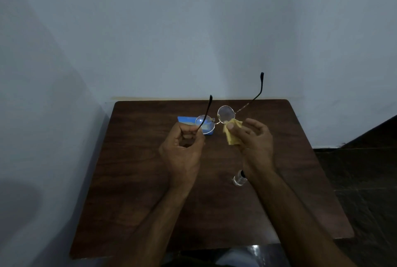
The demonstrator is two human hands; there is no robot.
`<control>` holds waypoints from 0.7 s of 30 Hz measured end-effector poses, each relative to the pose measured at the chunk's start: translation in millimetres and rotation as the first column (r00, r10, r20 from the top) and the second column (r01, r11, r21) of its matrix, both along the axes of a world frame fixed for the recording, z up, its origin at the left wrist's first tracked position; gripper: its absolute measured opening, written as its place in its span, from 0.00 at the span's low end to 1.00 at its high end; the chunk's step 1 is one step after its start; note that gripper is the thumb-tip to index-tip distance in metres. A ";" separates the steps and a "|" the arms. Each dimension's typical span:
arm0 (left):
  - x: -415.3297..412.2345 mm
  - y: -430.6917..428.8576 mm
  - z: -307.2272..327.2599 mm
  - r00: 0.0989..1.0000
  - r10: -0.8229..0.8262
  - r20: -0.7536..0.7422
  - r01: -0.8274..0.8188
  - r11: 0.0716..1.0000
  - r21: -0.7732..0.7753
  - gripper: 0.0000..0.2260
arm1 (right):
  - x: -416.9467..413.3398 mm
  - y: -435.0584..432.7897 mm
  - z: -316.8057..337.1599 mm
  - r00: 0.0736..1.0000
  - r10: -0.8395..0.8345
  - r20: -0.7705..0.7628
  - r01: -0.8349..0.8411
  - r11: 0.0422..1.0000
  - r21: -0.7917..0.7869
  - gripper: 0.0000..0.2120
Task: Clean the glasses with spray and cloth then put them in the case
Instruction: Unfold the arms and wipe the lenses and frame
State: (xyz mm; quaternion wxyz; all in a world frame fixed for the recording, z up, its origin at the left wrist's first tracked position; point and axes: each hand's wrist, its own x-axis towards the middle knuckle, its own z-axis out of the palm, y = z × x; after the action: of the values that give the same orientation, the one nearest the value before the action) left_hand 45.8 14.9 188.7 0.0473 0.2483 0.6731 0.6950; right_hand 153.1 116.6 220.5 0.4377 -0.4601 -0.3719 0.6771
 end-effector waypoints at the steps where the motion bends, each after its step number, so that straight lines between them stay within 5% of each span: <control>1: -1.4 -0.1 -0.5 1.000 0.013 0.011 -0.013 1.000 -0.008 0.05 | 6.1 -2.9 -0.7 0.996 -0.040 0.080 0.031 0.994 0.109 0.26; 3: -3.8 -1.7 -0.6 1.000 0.026 0.011 -0.026 0.999 -0.024 0.05 | 16.6 -10.7 0.0 0.963 -0.101 0.251 -0.006 0.919 0.394 0.17; 6: -0.8 -3.7 5.3 0.999 0.013 -0.035 -0.014 0.999 -0.036 0.06 | 18.7 -18.5 6.8 0.905 -0.162 0.393 -0.214 0.624 0.751 0.06; 9: 7.2 -5.2 10.7 0.987 -0.025 -0.160 0.017 0.998 -0.054 0.07 | 8.2 -11.3 7.9 0.763 -0.336 0.553 -0.448 0.342 0.826 0.06; 11: 8.3 -6.9 11.5 0.973 -0.050 -0.224 0.038 0.998 -0.059 0.06 | 3.2 -2.4 9.6 0.662 -0.441 0.606 -0.521 0.311 0.795 0.11; 14: 5.0 -10.3 11.7 0.948 -0.064 -0.313 0.043 0.996 -0.074 0.06 | -0.8 2.7 10.2 0.630 -0.428 0.648 -0.550 0.344 0.761 0.15; 21: -10.1 -19.4 9.9 0.875 -0.076 -0.478 0.029 0.994 -0.104 0.07 | -5.4 -4.1 10.8 0.828 -0.122 0.547 -0.512 0.230 0.827 0.09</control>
State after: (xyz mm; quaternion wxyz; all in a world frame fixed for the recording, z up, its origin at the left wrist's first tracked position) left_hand 35.7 -4.4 198.5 -0.0911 0.4288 0.6886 0.5777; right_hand 147.7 112.4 231.3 0.4158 -0.2027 -0.8607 0.2126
